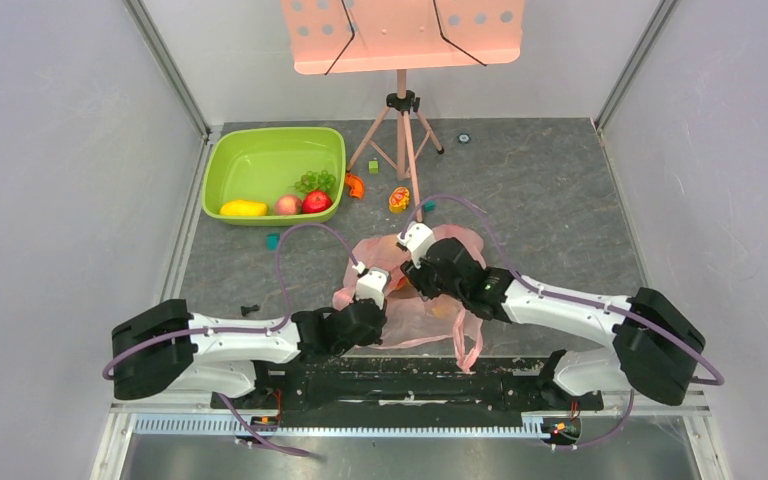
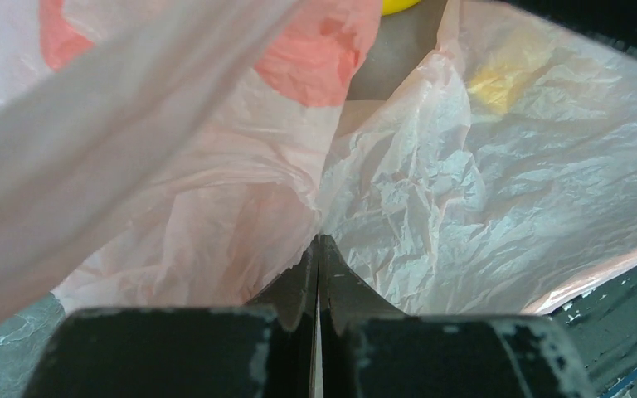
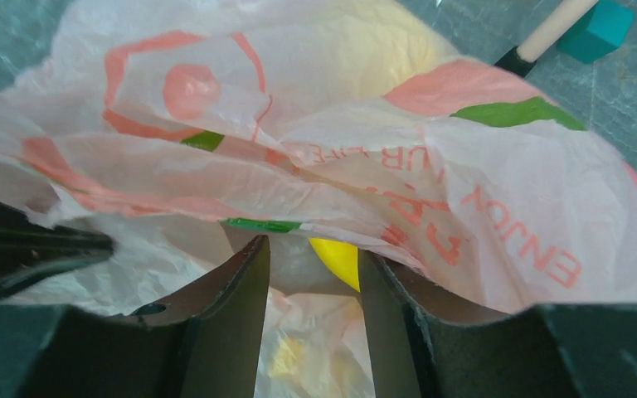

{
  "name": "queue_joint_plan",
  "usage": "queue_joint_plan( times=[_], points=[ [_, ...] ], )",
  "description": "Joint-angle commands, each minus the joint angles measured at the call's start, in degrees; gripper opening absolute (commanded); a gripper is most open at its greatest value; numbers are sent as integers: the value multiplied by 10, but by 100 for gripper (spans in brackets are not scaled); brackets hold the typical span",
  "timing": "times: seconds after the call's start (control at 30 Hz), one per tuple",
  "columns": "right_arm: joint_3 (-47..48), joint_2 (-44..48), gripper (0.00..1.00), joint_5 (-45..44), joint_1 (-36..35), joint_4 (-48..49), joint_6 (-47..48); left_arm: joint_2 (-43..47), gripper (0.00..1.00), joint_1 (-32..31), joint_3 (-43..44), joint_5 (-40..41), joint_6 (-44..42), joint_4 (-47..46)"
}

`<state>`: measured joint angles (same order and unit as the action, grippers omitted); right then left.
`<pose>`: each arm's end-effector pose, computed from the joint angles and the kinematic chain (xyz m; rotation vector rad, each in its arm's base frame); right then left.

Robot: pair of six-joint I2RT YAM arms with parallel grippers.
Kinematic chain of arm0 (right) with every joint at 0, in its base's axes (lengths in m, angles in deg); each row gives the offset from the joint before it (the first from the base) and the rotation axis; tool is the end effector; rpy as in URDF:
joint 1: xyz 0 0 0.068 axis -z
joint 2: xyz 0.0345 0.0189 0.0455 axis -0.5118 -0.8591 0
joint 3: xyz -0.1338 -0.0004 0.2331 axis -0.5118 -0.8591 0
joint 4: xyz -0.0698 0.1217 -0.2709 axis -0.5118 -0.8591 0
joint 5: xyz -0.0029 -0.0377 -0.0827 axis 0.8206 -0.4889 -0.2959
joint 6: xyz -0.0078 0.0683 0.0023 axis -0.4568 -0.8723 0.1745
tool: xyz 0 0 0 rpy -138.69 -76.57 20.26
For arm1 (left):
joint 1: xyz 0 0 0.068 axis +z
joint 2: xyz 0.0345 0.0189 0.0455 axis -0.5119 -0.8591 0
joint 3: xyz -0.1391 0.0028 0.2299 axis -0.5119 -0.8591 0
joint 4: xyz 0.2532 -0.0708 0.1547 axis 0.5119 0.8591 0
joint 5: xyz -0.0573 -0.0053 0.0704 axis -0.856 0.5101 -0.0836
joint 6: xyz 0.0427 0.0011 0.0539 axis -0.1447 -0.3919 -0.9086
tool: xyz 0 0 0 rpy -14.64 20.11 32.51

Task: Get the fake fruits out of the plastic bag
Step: Take out the fake fruit from the plastic bag.

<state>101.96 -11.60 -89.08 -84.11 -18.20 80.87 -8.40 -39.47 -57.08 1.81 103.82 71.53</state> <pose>0.2055 0.2605 0.1704 -0.8878 2.0070 0.3528 0.1148 -0.2476 0.1086 0.4258 2.2246 -0.4935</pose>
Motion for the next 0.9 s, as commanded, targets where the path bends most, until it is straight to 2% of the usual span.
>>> queue_joint_plan(
  times=[0.0,0.57,0.87],
  points=[
    [28,-18,46,77,11,-37,62,16,2,-5,-7,30,26,-19],
    [112,-118,56,59,41,-106,184,26,2,-5,-17,34,28,-19],
    [133,-166,61,68,60,-128,215,29,2,-5,-22,39,33,-17]
  ],
)
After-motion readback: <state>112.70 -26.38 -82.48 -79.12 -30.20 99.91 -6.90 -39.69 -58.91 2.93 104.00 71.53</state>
